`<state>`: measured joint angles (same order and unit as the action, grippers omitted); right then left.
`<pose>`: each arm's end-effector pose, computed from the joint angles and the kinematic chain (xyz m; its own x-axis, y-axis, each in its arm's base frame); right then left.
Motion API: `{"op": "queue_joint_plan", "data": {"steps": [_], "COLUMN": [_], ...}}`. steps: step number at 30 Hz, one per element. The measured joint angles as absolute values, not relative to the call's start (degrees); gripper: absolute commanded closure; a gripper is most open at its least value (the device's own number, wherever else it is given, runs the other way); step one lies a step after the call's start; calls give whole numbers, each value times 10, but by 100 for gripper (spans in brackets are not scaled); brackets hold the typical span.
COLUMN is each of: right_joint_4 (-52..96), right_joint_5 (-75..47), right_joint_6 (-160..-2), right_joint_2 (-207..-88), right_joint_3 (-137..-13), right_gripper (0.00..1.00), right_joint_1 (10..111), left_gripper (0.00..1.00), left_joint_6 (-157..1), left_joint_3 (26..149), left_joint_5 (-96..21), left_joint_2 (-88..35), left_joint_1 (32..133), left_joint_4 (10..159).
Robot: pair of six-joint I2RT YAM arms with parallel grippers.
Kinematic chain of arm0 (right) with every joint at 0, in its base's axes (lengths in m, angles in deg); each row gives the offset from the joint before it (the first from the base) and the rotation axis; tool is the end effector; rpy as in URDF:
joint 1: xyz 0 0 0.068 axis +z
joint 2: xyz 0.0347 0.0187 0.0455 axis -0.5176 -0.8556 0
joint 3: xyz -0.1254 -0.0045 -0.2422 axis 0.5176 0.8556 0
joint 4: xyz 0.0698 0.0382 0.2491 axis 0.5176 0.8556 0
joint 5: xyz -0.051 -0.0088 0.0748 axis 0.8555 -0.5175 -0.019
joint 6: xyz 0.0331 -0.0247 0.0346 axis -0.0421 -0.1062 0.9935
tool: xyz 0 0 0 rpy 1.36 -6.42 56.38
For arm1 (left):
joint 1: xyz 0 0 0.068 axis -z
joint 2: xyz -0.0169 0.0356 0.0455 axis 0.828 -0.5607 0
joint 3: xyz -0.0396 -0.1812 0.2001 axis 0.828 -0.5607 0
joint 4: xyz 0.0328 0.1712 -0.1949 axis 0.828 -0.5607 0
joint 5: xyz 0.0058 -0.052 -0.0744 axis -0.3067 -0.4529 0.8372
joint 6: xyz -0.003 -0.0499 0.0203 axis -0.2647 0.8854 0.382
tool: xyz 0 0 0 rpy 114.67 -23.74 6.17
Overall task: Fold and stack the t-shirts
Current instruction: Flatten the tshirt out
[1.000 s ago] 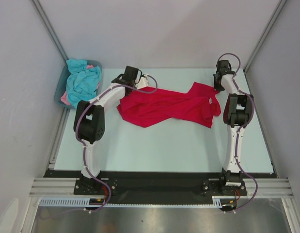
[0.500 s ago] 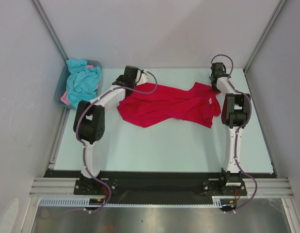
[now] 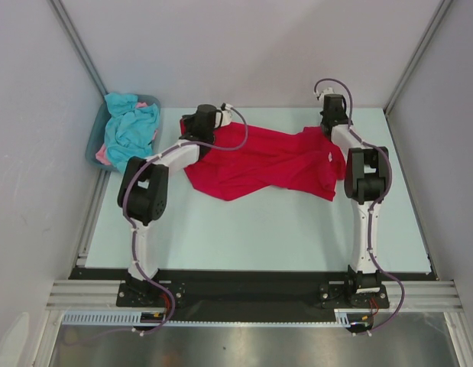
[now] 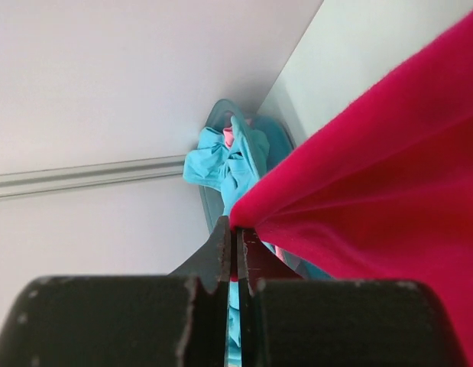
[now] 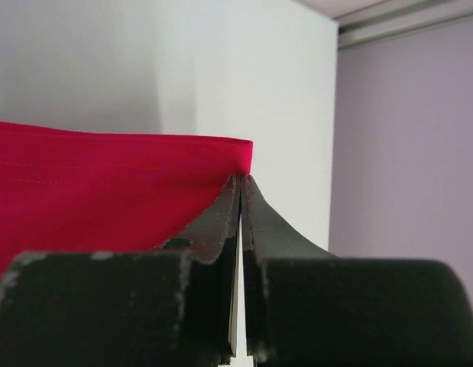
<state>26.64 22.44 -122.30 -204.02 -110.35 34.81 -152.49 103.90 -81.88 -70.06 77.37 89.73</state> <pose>0.5503 0.0178 0.1814 -0.6303 -0.5383 -0.5594 -0.0022 0.7218 -0.6921 0.4593 -0.1581 0.2304 -0.3523 0.9131 -0.2051 0.2343 0.2982 0.9253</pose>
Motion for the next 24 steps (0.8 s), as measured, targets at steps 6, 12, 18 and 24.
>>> {"op": "queue_joint_plan", "data": {"steps": [6,12,18,24], "right_joint_4": [205,143,102,33], "right_joint_5": [239,249,258,262], "right_joint_6": [-1285,-1341,-1388,-1437], "right_joint_2": [-2047,-2088,-2144,-2180], "right_joint_3": [-1127,-1182,-1220,-1226], "right_gripper": [100,100,100,100], "right_joint_1": [360,369,371,371], "left_gripper": [100,100,100,99], "left_joint_6": [-1557,-1605,-1664,-1748], "left_joint_3": [1044,1071,1146,1223], "left_joint_5": [-836,-852,-866,-870], "left_joint_2": [-740,-795,-879,-970], "left_joint_1": [774,774,772,767], "left_joint_4": [965,1041,1112,1202]}}
